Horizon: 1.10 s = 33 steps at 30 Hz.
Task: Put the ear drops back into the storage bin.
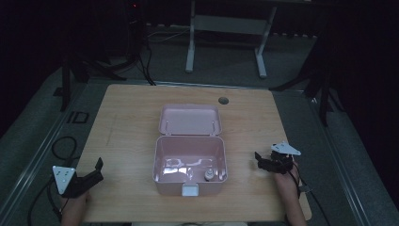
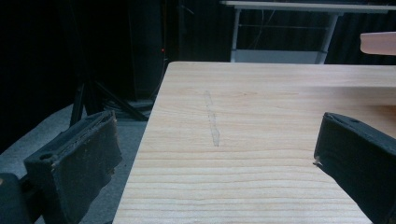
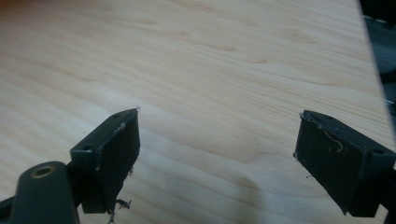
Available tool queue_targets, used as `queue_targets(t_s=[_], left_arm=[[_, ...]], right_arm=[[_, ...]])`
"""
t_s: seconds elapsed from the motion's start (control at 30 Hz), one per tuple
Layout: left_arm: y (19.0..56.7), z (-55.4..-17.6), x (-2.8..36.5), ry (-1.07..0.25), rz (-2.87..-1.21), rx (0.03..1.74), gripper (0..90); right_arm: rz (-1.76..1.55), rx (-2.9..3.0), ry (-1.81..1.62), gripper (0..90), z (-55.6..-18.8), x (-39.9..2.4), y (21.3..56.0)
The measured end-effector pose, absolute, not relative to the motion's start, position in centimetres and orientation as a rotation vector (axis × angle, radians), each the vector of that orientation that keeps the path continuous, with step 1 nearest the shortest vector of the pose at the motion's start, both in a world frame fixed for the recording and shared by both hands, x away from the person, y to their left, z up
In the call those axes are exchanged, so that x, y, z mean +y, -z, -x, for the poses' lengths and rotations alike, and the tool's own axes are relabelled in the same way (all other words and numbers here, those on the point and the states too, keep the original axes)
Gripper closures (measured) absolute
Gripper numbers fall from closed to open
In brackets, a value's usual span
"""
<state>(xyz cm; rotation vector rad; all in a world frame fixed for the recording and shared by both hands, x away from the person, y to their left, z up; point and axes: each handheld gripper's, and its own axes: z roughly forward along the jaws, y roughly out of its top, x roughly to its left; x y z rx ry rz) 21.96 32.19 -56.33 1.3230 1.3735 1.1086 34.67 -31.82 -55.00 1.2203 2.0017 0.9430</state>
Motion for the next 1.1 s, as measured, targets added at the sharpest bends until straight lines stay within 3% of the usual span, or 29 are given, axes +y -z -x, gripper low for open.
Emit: queue_targets(t_s=[1.1], left_arm=[[56.3,-22.0,32.2,-1.104,-1.328,1.371,0.5]], right_arm=[[-1.428,1.827,-0.991,13.6,-34.0,-33.3,55.4]])
